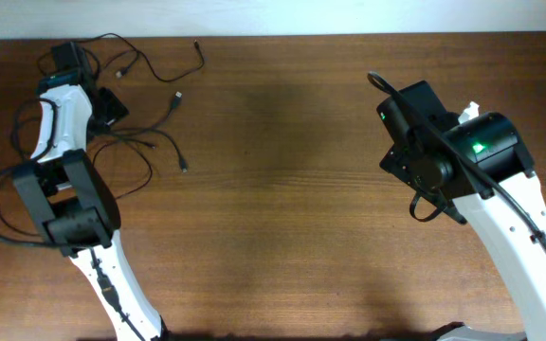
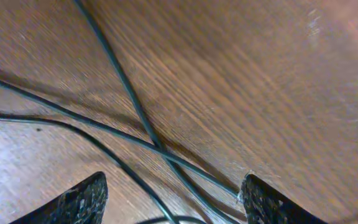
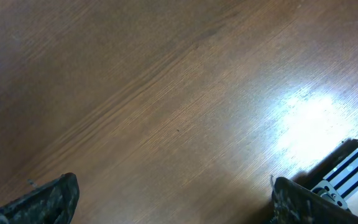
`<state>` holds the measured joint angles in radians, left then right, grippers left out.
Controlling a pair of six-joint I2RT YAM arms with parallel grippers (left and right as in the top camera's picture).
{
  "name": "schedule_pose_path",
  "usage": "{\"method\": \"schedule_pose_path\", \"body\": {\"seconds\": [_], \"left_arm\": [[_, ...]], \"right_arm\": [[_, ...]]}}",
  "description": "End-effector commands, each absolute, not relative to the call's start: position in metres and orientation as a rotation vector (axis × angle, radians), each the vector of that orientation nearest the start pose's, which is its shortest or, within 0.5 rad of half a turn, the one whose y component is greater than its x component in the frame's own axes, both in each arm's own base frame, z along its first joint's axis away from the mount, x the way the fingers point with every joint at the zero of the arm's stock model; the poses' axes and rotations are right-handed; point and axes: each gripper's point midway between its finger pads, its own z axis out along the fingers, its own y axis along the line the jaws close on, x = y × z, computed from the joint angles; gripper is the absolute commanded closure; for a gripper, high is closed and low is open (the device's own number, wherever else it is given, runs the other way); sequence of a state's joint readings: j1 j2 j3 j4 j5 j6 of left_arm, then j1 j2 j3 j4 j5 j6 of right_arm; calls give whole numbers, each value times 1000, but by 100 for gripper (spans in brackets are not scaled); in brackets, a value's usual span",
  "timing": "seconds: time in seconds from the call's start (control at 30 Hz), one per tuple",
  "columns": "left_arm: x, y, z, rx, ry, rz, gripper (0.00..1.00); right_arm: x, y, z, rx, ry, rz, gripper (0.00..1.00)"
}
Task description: Untangle cables
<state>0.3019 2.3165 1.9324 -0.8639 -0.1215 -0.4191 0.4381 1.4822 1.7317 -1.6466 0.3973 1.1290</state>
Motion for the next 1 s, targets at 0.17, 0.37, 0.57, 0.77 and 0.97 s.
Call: {"method": "schedule_pose_path", "body": {"seconds": [0.17,0.37,0.57,0.77,0.97], "left_arm": [[496,179,26,-1023,2641,174,40],[489,177,24,-1031,2669,178,82],[461,173,30,-1071,2772,196,100],[438,183,71,-1126,2769,207,100],[400,209,106,-1315,2697,314,100]], "right_arm": [[262,49,269,974,2546,-209,2],[262,49,269,974,2546,-209,2],[262,49,269,974,2546,-209,1],[262,49,269,974,2546,-209,2],[262,49,269,974,2546,-208,2]]}}
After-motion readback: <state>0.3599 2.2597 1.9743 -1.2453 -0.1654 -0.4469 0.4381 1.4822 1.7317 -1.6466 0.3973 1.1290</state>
